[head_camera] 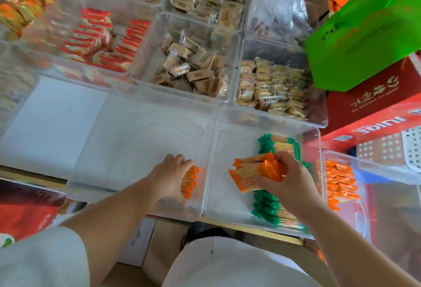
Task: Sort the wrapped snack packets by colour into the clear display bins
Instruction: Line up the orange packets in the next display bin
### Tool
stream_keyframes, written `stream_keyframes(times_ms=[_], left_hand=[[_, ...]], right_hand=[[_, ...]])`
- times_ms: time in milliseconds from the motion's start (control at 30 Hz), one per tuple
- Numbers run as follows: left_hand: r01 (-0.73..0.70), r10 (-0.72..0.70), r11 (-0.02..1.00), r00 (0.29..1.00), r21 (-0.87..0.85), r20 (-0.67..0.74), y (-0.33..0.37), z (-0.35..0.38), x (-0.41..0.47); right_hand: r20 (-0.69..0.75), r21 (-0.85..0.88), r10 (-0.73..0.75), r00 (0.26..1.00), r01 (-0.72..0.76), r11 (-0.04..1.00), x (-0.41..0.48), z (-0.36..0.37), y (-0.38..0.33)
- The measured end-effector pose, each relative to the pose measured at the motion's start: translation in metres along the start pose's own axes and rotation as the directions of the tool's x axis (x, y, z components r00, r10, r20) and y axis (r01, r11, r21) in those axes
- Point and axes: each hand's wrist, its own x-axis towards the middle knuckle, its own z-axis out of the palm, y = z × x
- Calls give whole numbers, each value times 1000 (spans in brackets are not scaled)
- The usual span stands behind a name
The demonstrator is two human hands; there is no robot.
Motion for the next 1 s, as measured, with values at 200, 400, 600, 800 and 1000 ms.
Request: stream_keyframes(times_ms=[200, 400, 600, 800, 1000], left_hand=[[174, -177, 904, 984, -391, 30, -18, -5, -1], [359, -286, 816, 932, -452, 225, -16, -1, 6], [407, -361, 702, 911, -585, 201, -18, 10, 6], [270, -445, 724, 886, -635, -131, -23, -6, 1], [207, -286, 815, 956, -541, -64, -37, -10, 6]], right_hand=[[22, 15, 7, 1000, -7, 1000, 4, 5, 2], [35, -3, -2, 999, 2, 1000, 9, 10, -2], [55, -19, -28, 998, 29, 999, 16, 14, -10], [167, 21, -132, 977, 130, 991, 44, 37, -49], [264, 34, -135, 955, 131, 991, 68, 77, -65]])
